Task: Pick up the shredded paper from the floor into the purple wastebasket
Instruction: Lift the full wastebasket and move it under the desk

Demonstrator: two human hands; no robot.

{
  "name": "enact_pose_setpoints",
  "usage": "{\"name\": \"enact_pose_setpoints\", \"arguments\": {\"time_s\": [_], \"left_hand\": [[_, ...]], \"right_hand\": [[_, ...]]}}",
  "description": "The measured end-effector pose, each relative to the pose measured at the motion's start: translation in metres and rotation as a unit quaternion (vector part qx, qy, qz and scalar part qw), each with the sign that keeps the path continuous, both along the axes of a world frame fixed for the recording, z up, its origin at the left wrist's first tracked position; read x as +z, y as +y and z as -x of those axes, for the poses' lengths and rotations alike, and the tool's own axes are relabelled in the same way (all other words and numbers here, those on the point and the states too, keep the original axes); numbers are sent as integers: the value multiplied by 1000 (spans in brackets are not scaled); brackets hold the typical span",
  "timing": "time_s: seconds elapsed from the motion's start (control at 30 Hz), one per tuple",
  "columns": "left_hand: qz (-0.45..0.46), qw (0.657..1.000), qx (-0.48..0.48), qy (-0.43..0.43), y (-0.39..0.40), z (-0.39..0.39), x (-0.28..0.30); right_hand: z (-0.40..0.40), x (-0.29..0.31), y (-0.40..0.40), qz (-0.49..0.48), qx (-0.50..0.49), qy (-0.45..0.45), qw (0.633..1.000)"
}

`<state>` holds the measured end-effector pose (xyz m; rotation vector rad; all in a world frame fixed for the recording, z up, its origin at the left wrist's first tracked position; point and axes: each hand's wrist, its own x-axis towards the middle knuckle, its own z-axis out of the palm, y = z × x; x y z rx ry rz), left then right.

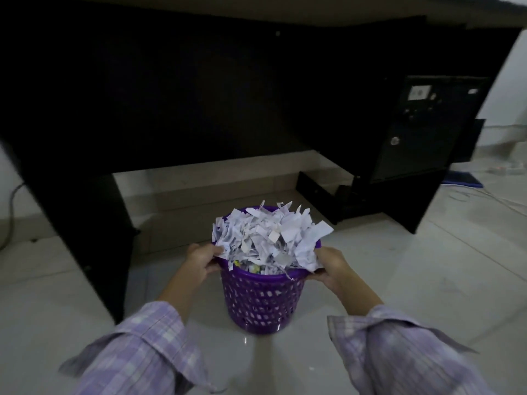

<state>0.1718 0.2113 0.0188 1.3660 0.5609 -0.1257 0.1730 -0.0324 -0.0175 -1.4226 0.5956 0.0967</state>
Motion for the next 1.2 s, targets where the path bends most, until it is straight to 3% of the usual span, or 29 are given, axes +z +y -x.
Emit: {"name": "enact_pose_setpoints", "arguments": {"time_s": [0.33, 0.63, 1.2], "left_hand": [[3, 997, 75, 11, 110, -11, -14], [-10, 992, 127, -1, 166, -59, -19], [-41, 989, 143, -12, 190, -100, -22]], "right_hand": [[-71, -11, 111, -12, 107, -6, 994], [-128, -8, 174, -1, 102, -21, 995], [-171, 1, 213, 37, 132, 10, 990]]}}
